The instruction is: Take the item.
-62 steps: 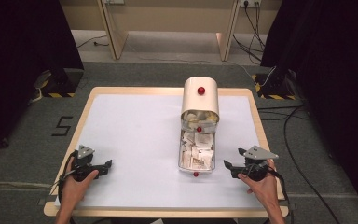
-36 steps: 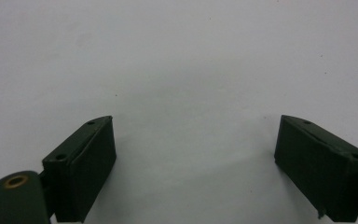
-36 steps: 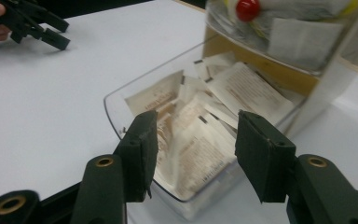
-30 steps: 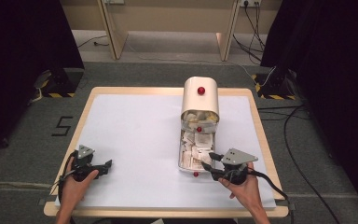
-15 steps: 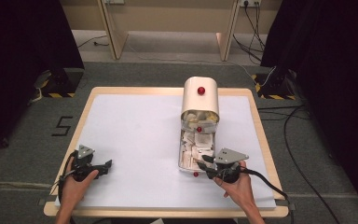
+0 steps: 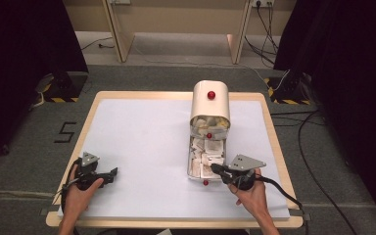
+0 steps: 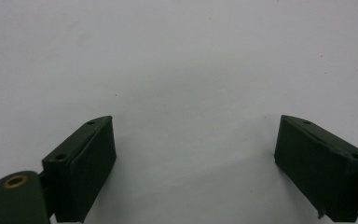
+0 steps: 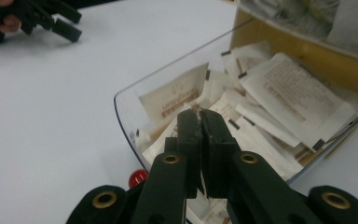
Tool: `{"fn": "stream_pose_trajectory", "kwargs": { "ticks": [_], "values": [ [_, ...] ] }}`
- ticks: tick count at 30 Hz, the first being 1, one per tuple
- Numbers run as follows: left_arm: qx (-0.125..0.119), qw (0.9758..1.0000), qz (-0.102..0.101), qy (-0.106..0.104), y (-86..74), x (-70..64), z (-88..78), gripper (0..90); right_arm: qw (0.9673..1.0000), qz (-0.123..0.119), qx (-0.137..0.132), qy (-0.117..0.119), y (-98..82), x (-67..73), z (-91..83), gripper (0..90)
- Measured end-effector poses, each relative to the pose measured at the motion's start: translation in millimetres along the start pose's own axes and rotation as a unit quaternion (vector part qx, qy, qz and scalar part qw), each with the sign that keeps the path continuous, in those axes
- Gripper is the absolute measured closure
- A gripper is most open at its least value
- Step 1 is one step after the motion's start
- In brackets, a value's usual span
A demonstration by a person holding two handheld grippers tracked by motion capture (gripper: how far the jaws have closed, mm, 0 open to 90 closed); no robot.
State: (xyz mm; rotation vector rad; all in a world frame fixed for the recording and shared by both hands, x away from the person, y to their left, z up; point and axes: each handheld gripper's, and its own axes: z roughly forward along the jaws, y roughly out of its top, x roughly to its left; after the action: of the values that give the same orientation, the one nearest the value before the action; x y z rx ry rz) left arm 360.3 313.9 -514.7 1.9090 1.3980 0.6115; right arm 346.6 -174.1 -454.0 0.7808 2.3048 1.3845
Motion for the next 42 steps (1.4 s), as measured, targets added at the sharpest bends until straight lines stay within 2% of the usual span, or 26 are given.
{"fn": "stream_pose_trajectory", "kwargs": {
  "ticks": [7, 14, 27, 30, 42],
  "values": [
    [0.0, 1.0, 0.0, 0.0, 0.0, 0.0, 0.0, 11.7, 0.9987, 0.009, -0.046, -0.021, 10.4, -5.2, -21.0, 87.8],
    [0.0, 1.0, 0.0, 0.0, 0.0, 0.1, 0.0, 11.7, 0.997, 0.017, -0.062, -0.044, 12.1, -15.7, -38.8, 88.0],
    [0.0, 1.0, 0.0, 0.0, 0.0, 0.1, 0.0, 11.7, 0.9934, 0.03, -0.072, -0.084, -1.2, -30.7, -72.6, 88.2],
    [0.0, 1.0, 0.0, 0.0, 0.0, 0.0, 0.0, 11.7, 0.9922, 0.041, -0.079, -0.088, -5.8, -33.7, -78.8, 88.2],
    [0.0, 1.0, 0.0, 0.0, -0.1, 0.0, 0.0, 11.8, 0.9914, 0.055, -0.064, -0.1, -23.5, -40.0, -86.3, 88.2]
  ]
}}
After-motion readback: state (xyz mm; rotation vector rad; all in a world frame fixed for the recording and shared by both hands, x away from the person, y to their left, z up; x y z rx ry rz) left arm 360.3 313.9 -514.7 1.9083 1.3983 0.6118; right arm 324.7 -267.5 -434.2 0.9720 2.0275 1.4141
